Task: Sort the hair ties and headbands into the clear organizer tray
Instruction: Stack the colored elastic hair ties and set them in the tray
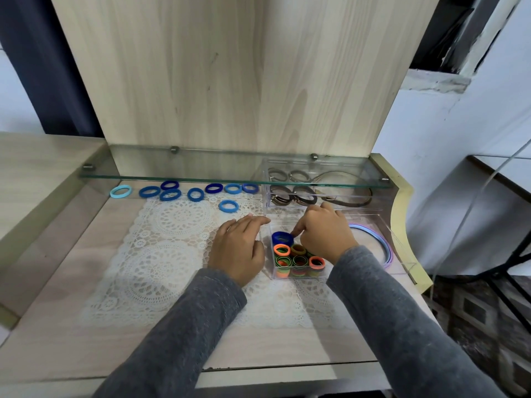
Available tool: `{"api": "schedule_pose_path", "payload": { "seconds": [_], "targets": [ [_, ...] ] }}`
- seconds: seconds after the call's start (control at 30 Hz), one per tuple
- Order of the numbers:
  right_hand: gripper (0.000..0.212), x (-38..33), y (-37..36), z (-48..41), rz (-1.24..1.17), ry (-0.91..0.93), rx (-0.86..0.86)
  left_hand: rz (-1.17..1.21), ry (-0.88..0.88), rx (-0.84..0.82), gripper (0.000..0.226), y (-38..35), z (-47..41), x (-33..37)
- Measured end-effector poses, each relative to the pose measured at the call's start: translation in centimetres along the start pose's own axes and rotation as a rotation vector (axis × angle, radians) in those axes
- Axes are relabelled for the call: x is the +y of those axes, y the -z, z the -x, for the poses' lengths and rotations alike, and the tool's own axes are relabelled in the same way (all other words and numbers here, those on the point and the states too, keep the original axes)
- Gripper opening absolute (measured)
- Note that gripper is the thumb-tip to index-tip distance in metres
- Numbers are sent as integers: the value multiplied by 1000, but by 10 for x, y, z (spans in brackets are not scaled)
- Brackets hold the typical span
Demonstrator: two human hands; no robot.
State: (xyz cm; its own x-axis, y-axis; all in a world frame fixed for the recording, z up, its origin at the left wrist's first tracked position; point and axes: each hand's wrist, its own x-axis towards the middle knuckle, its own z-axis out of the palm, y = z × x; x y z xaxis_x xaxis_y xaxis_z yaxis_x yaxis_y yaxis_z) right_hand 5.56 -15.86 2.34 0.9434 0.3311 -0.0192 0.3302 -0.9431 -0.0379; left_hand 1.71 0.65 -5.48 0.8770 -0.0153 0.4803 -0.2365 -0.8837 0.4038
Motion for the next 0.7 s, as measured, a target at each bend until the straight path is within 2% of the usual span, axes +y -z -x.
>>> {"api": "schedule_pose_path", "payload": {
  "seconds": [0.1, 0.23, 0.43, 0.53, 0.63, 0.7],
  "targets": [
    [33, 1, -1, 1, 25, -6, -1, -28, 7, 63, 50, 2, 0, 0],
    [34, -2, -4, 0, 24, -38, 24, -30, 109, 164, 44, 5, -1, -1],
    [37, -34, -10, 0, -137, -45, 245, 149, 382, 203, 43, 18, -4, -13],
    [34, -59, -16, -2, -252, 16, 294, -32, 421, 113, 47, 25, -6, -33],
    [35, -85, -26, -7, -324, 82, 225, -362, 482, -98, 55, 33, -5, -54],
    [38, -99, -33, -10, -353, 110, 148, -474, 500, -169, 58, 37, -3, -65]
  ]
}}
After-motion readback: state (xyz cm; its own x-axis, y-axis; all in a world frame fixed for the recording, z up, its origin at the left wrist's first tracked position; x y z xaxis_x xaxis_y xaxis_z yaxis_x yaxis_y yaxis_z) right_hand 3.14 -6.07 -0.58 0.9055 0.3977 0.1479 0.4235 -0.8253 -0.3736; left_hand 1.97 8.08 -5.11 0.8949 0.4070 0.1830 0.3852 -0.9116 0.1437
